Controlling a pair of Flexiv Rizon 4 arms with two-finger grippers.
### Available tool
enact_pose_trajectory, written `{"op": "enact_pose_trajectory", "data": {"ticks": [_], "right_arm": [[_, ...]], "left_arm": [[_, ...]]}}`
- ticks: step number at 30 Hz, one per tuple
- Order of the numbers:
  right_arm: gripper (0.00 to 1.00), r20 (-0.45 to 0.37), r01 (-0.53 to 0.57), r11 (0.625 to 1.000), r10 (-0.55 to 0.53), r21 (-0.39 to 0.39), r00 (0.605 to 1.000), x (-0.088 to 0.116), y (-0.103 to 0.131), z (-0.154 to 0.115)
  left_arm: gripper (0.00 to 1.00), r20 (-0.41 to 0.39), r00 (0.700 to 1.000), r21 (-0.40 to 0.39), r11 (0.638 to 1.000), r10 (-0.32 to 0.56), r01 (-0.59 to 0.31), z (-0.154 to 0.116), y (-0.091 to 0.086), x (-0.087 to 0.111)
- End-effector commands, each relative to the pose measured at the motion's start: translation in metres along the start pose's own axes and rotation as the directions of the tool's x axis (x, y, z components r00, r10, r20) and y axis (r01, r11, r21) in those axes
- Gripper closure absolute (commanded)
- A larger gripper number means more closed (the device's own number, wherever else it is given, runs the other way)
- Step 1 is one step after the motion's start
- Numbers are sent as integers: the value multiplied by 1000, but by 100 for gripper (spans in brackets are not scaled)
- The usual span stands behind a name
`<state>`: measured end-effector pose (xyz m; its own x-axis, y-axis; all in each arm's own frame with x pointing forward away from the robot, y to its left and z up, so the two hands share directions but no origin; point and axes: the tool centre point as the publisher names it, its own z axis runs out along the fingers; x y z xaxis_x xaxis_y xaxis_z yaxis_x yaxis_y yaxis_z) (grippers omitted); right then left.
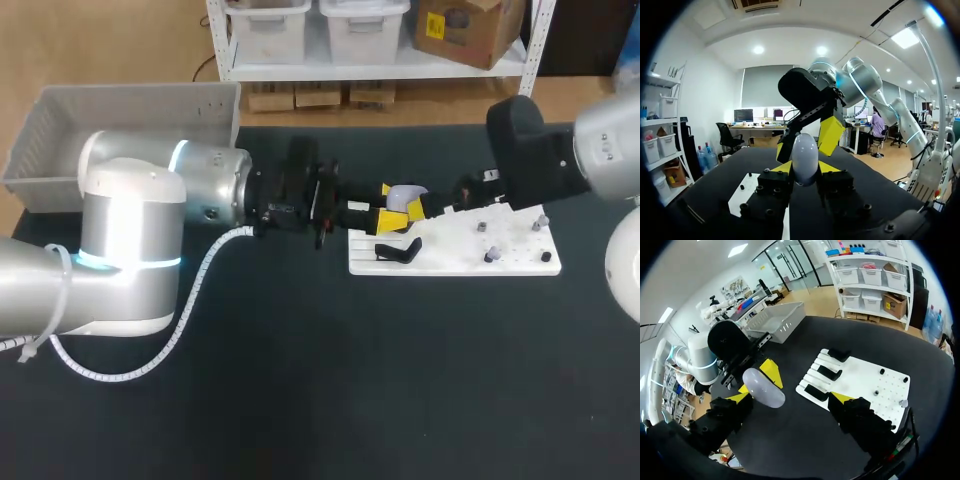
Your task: Pick up each earbud case from the left stands, insert the matching earbuds, close the lid, and place the case in the box.
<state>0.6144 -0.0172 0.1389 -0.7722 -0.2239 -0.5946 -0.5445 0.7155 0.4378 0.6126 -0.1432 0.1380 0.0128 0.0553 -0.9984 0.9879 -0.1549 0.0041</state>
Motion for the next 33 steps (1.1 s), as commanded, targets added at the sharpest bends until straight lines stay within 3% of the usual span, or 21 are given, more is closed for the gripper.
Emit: {"op": "enact_pose_trajectory", "data": {"ticks": [1, 10, 14, 19, 27, 33], "right_arm": [[0, 6, -3, 1000, 3, -2, 1000, -4, -4, 1], [0, 75, 18, 999, -20, 30, 997, -16, -4, -16], [0, 78, 67, 989, -78, 133, 994, -21, -11, -37], [0, -41, 134, 928, -128, 348, 991, -20, -28, -57], [0, -105, 95, 904, -56, 417, 993, -5, -60, -77], [0, -217, 106, 885, -6, 453, 976, 16, -83, -76]], "left_arm": [[100, 1, 1000, -3, 1000, 1, -1, 0, -1, 0], [100, 1, 1000, -3, 1000, 1, -1, 0, -1, 0], [100, 1, 1000, -3, 1000, 1, -1, 0, -1, 0], [100, 1, 1000, -3, 1000, 1, -1, 0, -1, 0], [100, 1, 1000, -3, 1000, 1, -1, 0, -1, 0], [100, 1, 1000, -3, 1000, 1, -1, 0, -1, 0]]}}
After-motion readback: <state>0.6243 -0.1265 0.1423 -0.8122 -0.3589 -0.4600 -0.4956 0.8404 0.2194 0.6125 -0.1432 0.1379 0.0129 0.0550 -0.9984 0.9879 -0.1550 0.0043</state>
